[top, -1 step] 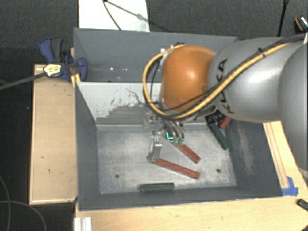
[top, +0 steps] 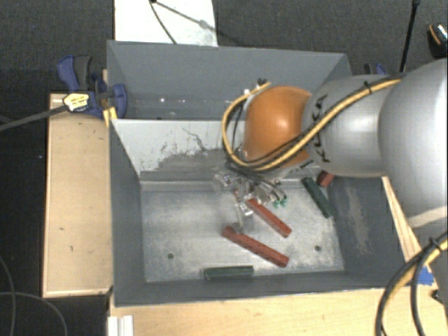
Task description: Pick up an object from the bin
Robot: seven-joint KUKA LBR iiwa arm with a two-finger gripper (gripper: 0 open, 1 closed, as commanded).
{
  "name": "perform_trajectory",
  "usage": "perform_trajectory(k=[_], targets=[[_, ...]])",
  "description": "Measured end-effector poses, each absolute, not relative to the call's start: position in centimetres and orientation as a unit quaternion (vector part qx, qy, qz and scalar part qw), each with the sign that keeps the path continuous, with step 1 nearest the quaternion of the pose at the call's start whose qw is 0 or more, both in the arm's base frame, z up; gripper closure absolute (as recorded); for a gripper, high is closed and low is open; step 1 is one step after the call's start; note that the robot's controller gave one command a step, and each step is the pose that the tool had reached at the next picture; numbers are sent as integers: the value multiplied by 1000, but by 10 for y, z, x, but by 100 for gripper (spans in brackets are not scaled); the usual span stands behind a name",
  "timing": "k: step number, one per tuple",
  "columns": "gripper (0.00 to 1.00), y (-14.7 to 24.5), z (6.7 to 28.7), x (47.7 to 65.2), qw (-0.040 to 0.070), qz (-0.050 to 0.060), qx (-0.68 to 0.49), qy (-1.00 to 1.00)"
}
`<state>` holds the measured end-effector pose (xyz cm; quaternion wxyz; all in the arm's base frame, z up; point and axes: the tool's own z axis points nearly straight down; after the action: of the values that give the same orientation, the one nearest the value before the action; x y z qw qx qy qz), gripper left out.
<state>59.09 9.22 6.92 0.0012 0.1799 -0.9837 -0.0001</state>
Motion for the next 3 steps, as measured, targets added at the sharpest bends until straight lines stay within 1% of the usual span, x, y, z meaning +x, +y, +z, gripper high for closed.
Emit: perform_trajectory(k=[1,2,3], targets=[[0,39,70,534,2,1,177,-984],[0,-20,117,505,1,0,31,-1000],[0,-44,71,479,-5,0,65,-998]])
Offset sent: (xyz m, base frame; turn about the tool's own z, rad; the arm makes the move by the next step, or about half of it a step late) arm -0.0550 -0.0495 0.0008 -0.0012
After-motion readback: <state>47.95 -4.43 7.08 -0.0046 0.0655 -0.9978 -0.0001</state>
